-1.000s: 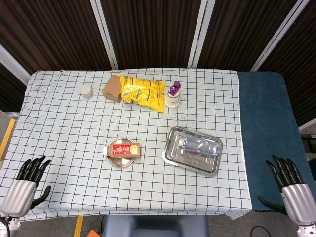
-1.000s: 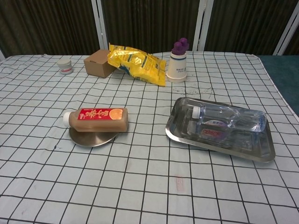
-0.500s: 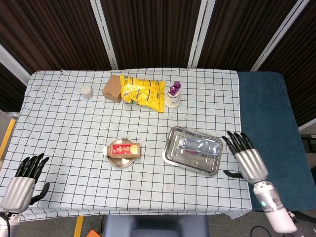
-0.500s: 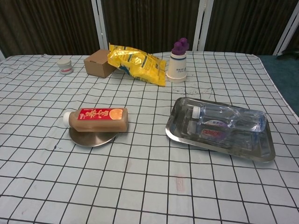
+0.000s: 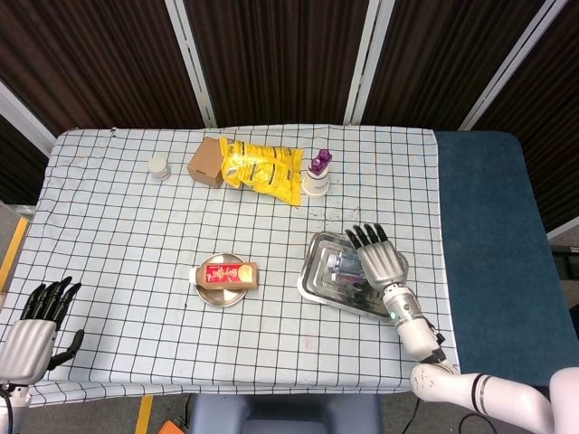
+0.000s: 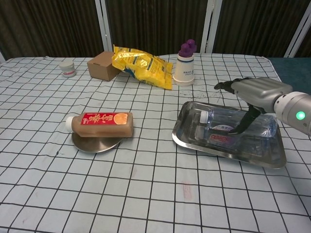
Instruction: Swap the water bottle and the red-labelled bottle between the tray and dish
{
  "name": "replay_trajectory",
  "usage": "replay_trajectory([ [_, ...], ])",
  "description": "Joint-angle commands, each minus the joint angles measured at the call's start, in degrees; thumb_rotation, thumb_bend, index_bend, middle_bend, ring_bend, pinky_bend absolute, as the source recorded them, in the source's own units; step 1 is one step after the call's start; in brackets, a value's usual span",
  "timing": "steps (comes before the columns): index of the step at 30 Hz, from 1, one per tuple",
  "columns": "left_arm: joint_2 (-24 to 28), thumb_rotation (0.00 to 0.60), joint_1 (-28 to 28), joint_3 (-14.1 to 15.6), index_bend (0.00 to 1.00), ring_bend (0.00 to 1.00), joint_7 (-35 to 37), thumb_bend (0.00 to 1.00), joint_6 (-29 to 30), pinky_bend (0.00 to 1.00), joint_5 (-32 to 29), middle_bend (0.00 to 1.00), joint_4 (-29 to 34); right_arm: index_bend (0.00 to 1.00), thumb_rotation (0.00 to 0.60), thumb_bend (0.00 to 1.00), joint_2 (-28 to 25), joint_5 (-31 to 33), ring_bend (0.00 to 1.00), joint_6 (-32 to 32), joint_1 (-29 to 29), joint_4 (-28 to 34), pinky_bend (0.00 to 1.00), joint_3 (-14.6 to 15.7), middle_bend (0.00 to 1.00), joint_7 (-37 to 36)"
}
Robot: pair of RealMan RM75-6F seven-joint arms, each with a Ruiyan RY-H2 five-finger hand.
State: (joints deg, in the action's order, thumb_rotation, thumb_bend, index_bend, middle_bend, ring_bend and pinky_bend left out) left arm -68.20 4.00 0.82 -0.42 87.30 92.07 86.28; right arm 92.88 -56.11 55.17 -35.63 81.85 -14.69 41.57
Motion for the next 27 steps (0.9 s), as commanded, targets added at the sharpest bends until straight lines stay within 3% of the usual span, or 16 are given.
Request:
replay_trajectory([
  [1, 0.09, 0.6, -0.12, -0.06, 0.0, 0.0, 0.24, 0.44, 0.01, 0.07, -0.32, 0.0, -0.15, 0.28, 0.6, 0.18, 1.52, 0.8, 0.1, 0.37, -0.95, -2.46, 0.16, 0.53, 0.26, 0.07],
  [5, 0.16, 0.6, 0.01, -0.03, 0.0, 0.0, -0.25, 0.44, -0.55, 0.07, -0.71, 0.0, -0.07, 0.4, 0.6, 0.22, 1.55, 2.33, 0.2, -0.78, -1.64, -3.74, 0.3, 0.98, 0.33, -1.18],
  [9, 0.03, 0.6, -0.06, -0.04, 0.0, 0.0, -0.53, 0.44, -0.21, 0.07, -0.54, 0.0, -0.04, 0.6, 0.6, 0.26, 0.91, 0.63, 0.47, 1.23, -1.29, -3.48, 0.67, 1.96, 0.49, -2.22],
  [12, -0.1, 0.6, 0.05, -0.02, 0.0, 0.0, -0.85, 0.44, -0.7, 0.07, -0.87, 0.0, -0.06, 0.7, 0.6, 0.29, 0.17, 1.52, 0.59, 0.99, -1.5, -3.36, 0.83, 2.69, 0.58, -1.42],
  [19, 0.01, 0.6, 0.03, 0.1, 0.0, 0.0, -1.51, 0.44, -0.83, 0.09, -0.94, 0.0, 0.46, 0.81, 0.6, 0.34, 0.24, 2.0, 0.7, 0.64, -1.94, -3.59, 0.95, 3.46, 0.67, -1.94],
  [27, 0.32, 0.6, -0.34, 0.03, 0.0, 0.0, -1.15, 0.44, 0.03, 0.09, -0.87, 0.0, 0.63, 0.89, 0.6, 0.4, 0.86, 1.41, 0.78, 0.62, -2.78, -4.48, 1.0, 4.04, 0.75, -3.61],
])
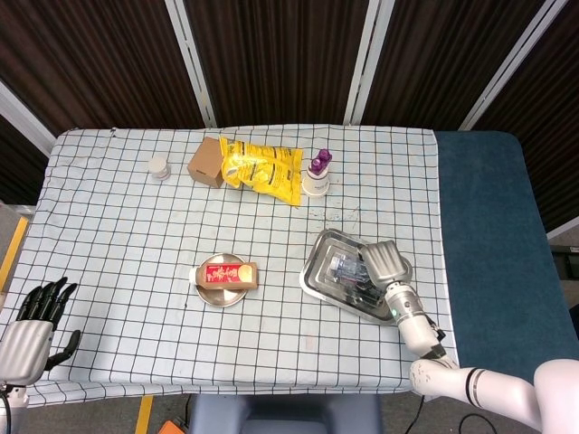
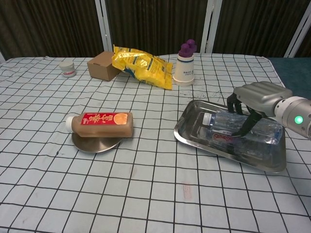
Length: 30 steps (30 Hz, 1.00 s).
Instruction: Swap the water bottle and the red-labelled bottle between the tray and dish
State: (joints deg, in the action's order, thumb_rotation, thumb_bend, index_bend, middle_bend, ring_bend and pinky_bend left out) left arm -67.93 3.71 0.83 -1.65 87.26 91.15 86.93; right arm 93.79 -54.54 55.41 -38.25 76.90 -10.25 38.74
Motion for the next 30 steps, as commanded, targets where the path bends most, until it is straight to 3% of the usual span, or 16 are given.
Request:
replay_trajectory([
  [1, 0.07, 0.6, -0.07, 0.04, 0.0, 0.0, 0.17, 0.44, 0.11, 0.09, 0.06, 0.0, -0.02, 0.9, 0.6, 0.41, -0.26, -0.47, 0.79, 0.76, -0.22, 0.98, 1.0, -0.77, 0.76, -1.42],
  [8, 0.04, 0.6, -0.27, -0.19, 0.0, 0.0, -0.02, 0.44, 0.14, 0.09, -0.63, 0.0, 0.0, 0.91, 0.6, 0.43, -2.42, -1.94, 0.82, 3.48, -2.93, 6.07, 1.0, -4.81, 0.78, -1.5],
  [13, -0.24, 0.6, -0.02, -0.55, 0.0, 0.0, -0.29, 0.44, -0.28, 0.09, -1.15, 0.0, -0.02, 0.91, 0.6, 0.43, 1.05, 1.1, 0.82, 3.51, -9.24, 4.54, 1.0, -9.19, 0.79, 4.02],
  [20, -0.14, 0.6, 0.07, -1.71, 0.0, 0.0, 0.35, 0.44, -1.01, 0.09, -3.64, 0.0, -0.54, 0.91, 0.6, 0.43, 13.31, 7.0, 0.82, 0.94, -23.8, -11.76, 1.0, -16.28, 0.79, 10.77],
  [25, 0.28, 0.6, -0.17, -2.27, 0.0, 0.0, 0.7, 0.44, -1.27, 0.09, -5.25, 0.0, -0.73, 0.89, 0.6, 0.43, 22.47, 8.24, 0.79, -2.83, -31.85, -27.24, 0.99, -17.73, 0.79, 9.86],
  [27, 0.69, 0.6, -0.55, -2.28, 0.0, 0.0, 1.02, 0.44, -0.68, 0.09, -5.27, 0.0, -0.5, 0.83, 0.6, 0.43, 26.47, 7.55, 0.69, -4.43, -33.9, -33.52, 0.9, -17.41, 0.77, 7.29],
  [30, 0.85, 0.6, -0.96, -2.39, 0.0, 0.0, 1.09, 0.44, -0.05, 0.09, -5.48, 0.0, -0.68, 0.65, 0.6, 0.43, 30.72, 6.45, 0.5, -7.71, -35.81, -40.42, 0.66, -16.86, 0.6, 3.08],
])
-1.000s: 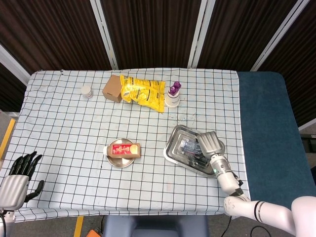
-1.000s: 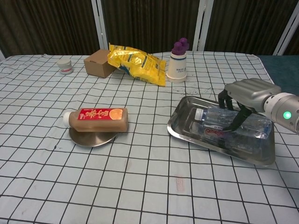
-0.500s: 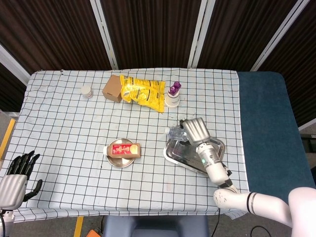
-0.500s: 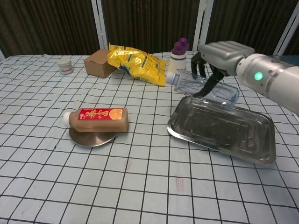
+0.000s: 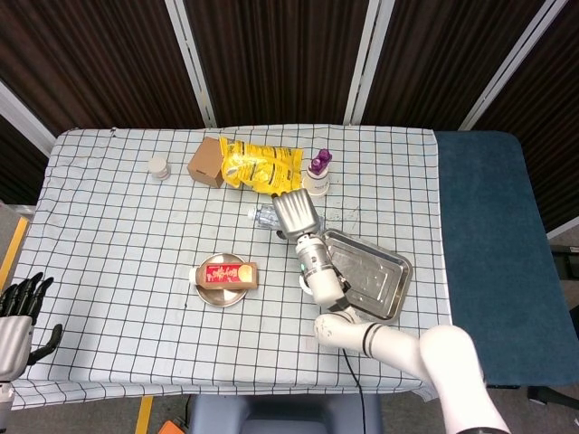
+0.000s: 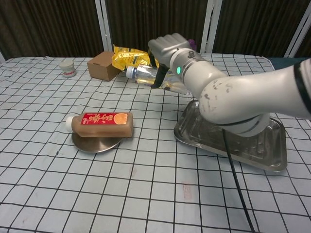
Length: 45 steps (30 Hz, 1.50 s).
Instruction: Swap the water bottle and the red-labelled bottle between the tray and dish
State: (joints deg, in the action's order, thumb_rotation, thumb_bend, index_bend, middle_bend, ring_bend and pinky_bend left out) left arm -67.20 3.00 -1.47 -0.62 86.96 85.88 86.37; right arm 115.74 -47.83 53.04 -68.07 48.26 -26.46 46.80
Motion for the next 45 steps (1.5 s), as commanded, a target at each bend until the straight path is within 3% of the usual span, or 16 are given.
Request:
replay_trajectory([
  [1, 0.12, 0.6, -0.28, -0.1, 0.0, 0.0, 0.13, 0.44, 0.08, 0.09, -0.42, 0.0, -0.19, 0.56, 0.6, 0.43, 9.79, -0.96, 0.43, -5.74, -6.44, -13.71, 0.58, -0.31, 0.54, -5.99],
  [5, 0.4, 0.6, -0.44, -0.17, 0.0, 0.0, 0.36, 0.44, -0.18, 0.09, -0.95, 0.0, -0.04, 0.34, 0.6, 0.43, 12.62, -2.16, 0.29, -8.08, -8.25, -19.66, 0.47, -0.93, 0.4, -10.71],
  [12, 0.88, 0.6, -0.71, -0.04, 0.0, 0.0, 1.24, 0.45, 0.07, 0.09, -0.64, 0.0, 0.12, 0.03, 0.6, 0.43, 13.68, -3.13, 0.17, -9.19, -8.84, -21.86, 0.33, -1.74, 0.23, -14.05],
  [16, 1.03, 0.6, -0.82, 0.18, 0.0, 0.0, 1.35, 0.44, 0.43, 0.09, 0.04, 0.0, 0.21, 0.0, 0.6, 0.38, 12.19, -2.0, 0.07, -8.16, -7.39, -18.71, 0.23, -2.41, 0.12, -11.44],
  [19, 1.04, 0.6, -0.93, 0.45, 0.0, 0.0, 1.11, 0.44, 0.91, 0.09, 0.89, 0.0, 0.38, 0.0, 0.6, 0.35, 7.63, -2.8, 0.01, -4.19, -3.19, -9.08, 0.18, -1.63, 0.05, -10.83],
  [22, 0.68, 0.6, -0.25, 0.9, 0.0, 0.0, 0.7, 0.44, 0.78, 0.08, 2.87, 0.0, 0.29, 0.0, 0.6, 0.33, -2.23, -6.42, 0.0, 3.52, 6.27, 11.07, 0.14, 2.36, 0.0, -11.41],
  [26, -0.08, 0.6, 2.71, 1.25, 0.0, 0.0, -0.48, 0.44, -1.34, 0.08, 6.74, 0.0, 0.51, 0.0, 0.6, 0.32, -21.58, -13.84, 0.0, 15.55, 21.62, 42.78, 0.09, 11.91, 0.0, -11.0],
  [29, -0.34, 0.6, 6.16, 1.23, 0.0, 0.0, -0.76, 0.43, -4.95, 0.08, 9.11, 0.0, 1.69, 0.0, 0.6, 0.32, -33.72, -23.15, 0.0, 25.15, 31.76, 56.1, 0.05, 20.51, 0.0, -13.79],
  [32, -1.25, 0.6, 10.06, 0.56, 0.0, 0.0, -1.05, 0.42, -9.2, 0.08, 10.41, 0.0, 3.37, 0.0, 0.6, 0.32, -42.06, -33.17, 0.0, 35.1, 41.46, 58.96, 0.02, 29.52, 0.0, -19.1],
  [35, -3.44, 0.6, 13.98, -0.32, 0.0, 0.0, -2.18, 0.42, -14.03, 0.08, 10.59, 0.0, 4.7, 0.0, 0.6, 0.32, -46.05, -38.26, 0.0, 42.74, 49.57, 55.03, 0.01, 35.45, 0.0, -26.24],
  [40, -8.66, 0.6, 19.47, -2.04, 0.0, 0.0, -7.73, 0.41, -23.44, 0.09, 6.23, 0.0, 6.07, 0.0, 0.6, 0.32, -48.21, -38.87, 0.0, 47.47, 57.11, 48.08, 0.0, 38.08, 0.0, -37.07],
  [45, -16.11, 0.6, 24.61, -5.27, 0.0, 0.0, -17.87, 0.41, -30.31, 0.11, -0.82, 0.0, 4.48, 0.0, 0.6, 0.32, -50.88, -39.85, 0.0, 47.76, 59.25, 45.32, 0.0, 37.05, 0.0, -44.03],
])
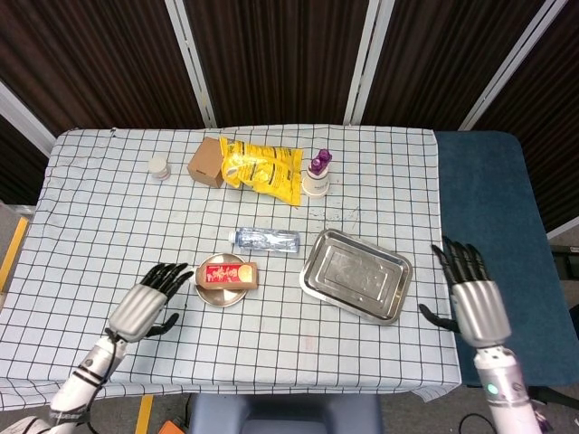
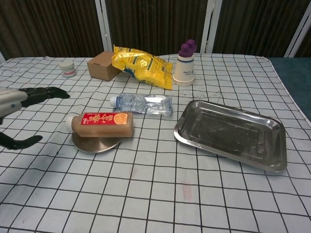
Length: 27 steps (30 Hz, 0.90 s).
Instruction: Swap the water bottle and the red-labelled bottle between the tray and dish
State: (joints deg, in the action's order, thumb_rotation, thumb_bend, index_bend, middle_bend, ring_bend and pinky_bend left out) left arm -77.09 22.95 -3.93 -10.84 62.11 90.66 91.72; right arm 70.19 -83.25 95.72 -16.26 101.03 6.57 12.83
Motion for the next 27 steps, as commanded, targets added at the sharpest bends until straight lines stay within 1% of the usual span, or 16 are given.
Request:
replay_trajectory([
  [1, -7.58, 0.6, 5.39, -3.25, 0.0, 0.0, -9.29, 0.41, -6.16, 0.12, -6.75, 0.0, -1.62, 0.0, 0.6, 0.32, -5.71, -4.54, 0.0, 4.64, 7.54, -7.62, 0.0, 3.85, 0.0, -10.83],
  [3, -10.44, 0.6, 6.74, -4.15, 0.0, 0.0, -12.02, 0.41, -7.31, 0.13, -9.45, 0.0, -3.44, 0.0, 0.6, 0.31, -6.32, -4.33, 0.0, 3.62, 7.74, -7.93, 0.0, 3.13, 0.0, -12.15],
  [6, -13.53, 0.6, 8.16, -5.77, 0.0, 0.0, -14.14, 0.41, -7.51, 0.13, -12.82, 0.0, -6.16, 0.0, 0.6, 0.31, -7.0, -4.37, 0.0, 1.65, 7.9, -7.97, 0.0, 2.66, 0.0, -12.87],
  [8, -15.22, 0.6, 9.1, -6.86, 0.0, 0.0, -13.94, 0.41, -7.44, 0.13, -14.42, 0.0, -8.08, 0.0, 0.6, 0.31, -7.4, -4.87, 0.0, 0.66, 8.05, -7.76, 0.0, 2.43, 0.0, -13.21],
  [11, -16.85, 0.6, 10.58, -7.55, 0.0, 0.0, -13.15, 0.41, -8.57, 0.14, -16.18, 0.01, -10.87, 0.0, 0.6, 0.31, -7.62, -5.42, 0.0, -0.22, 8.39, -7.58, 0.0, 1.89, 0.0, -13.07],
  [15, -18.25, 0.6, 12.21, -7.77, 0.0, 0.05, -13.03, 0.41, -9.97, 0.17, -18.08, 0.06, -14.07, 0.0, 0.6, 0.31, -7.99, -5.93, 0.0, -1.59, 8.75, -7.16, 0.0, 1.37, 0.0, -12.99],
  [17, -18.46, 0.6, 12.72, -7.79, 0.0, 0.12, -12.91, 0.41, -10.33, 0.21, -18.96, 0.13, -14.75, 0.0, 0.6, 0.31, -8.02, -5.98, 0.0, -2.34, 8.88, -7.04, 0.0, 0.95, 0.0, -12.76],
  [18, -18.46, 0.6, 12.85, -7.7, 0.02, 0.18, -12.92, 0.41, -10.3, 0.24, -19.14, 0.2, -14.86, 0.0, 0.6, 0.31, -8.05, -5.94, 0.0, -2.66, 8.93, -7.0, 0.0, 0.76, 0.0, -12.76],
  [19, -18.43, 0.6, 12.95, -7.59, 0.06, 0.26, -12.84, 0.41, -10.24, 0.29, -19.28, 0.28, -14.85, 0.0, 0.6, 0.31, -8.06, -5.87, 0.0, -2.96, 8.98, -6.97, 0.0, 0.54, 0.0, -12.73],
  [20, -18.4, 0.6, 13.06, -7.46, 0.1, 0.3, -12.69, 0.41, -9.98, 0.31, -19.25, 0.33, -14.86, 0.0, 0.6, 0.31, -8.06, -5.77, 0.0, -3.37, 9.04, -6.93, 0.0, 0.27, 0.0, -12.61],
  [22, -18.52, 0.6, 13.19, -7.29, 0.28, 0.43, -12.39, 0.42, -9.34, 0.41, -19.03, 0.48, -15.13, 0.0, 0.6, 0.31, -8.08, -5.75, 0.0, -3.93, 9.14, -6.79, 0.0, -0.07, 0.0, -12.44],
  [25, -18.79, 0.6, 13.34, -6.95, 0.43, 0.54, -11.26, 0.43, -8.52, 0.51, -18.6, 0.62, -15.67, 0.0, 0.6, 0.31, -8.12, -6.05, 0.0, -4.36, 9.45, -6.56, 0.0, -0.54, 0.0, -12.32],
  [27, -19.23, 0.6, 13.2, -6.83, 0.5, 0.6, -10.12, 0.44, -6.92, 0.58, -17.65, 0.69, -15.99, 0.0, 0.6, 0.31, -8.13, -6.23, 0.0, -4.57, 9.71, -6.43, 0.0, -0.84, 0.0, -12.12],
])
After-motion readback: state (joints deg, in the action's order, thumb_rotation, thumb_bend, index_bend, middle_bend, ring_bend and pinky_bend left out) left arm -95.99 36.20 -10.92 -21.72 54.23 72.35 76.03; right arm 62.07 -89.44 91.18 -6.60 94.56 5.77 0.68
